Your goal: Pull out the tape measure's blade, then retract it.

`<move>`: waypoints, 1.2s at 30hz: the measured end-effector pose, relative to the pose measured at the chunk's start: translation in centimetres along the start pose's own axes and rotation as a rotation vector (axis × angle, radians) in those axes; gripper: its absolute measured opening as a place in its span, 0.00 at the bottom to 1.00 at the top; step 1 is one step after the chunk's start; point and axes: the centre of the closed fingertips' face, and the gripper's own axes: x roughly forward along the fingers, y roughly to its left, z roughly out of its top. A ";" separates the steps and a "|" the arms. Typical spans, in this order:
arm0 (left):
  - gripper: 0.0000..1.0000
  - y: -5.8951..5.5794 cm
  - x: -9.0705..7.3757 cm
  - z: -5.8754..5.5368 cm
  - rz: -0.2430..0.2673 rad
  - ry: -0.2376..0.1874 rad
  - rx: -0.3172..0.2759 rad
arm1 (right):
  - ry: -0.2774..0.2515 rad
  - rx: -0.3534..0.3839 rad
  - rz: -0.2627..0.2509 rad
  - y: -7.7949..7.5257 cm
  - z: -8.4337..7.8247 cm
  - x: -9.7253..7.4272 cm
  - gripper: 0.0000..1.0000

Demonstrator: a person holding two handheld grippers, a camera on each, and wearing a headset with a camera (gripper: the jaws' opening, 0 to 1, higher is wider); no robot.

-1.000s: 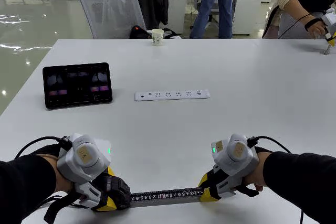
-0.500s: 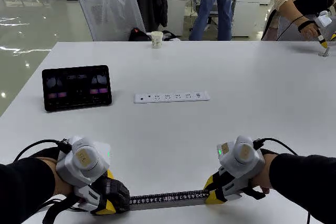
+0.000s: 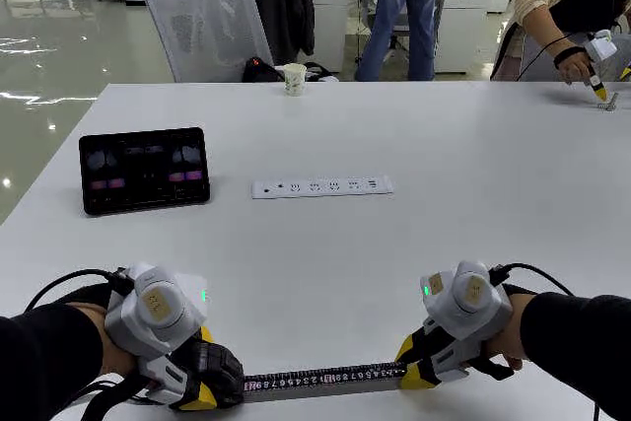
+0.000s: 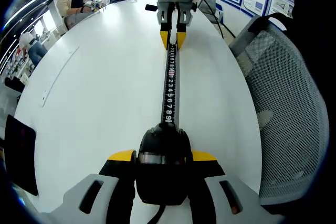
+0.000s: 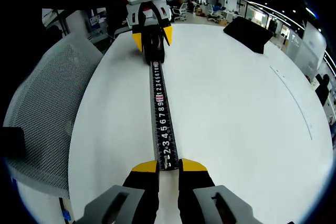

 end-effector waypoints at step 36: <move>0.33 0.0 0.1 0.0 0.004 -0.006 -0.003 | 0.016 0.033 -0.022 -0.2 -2.2 -1.4 0.10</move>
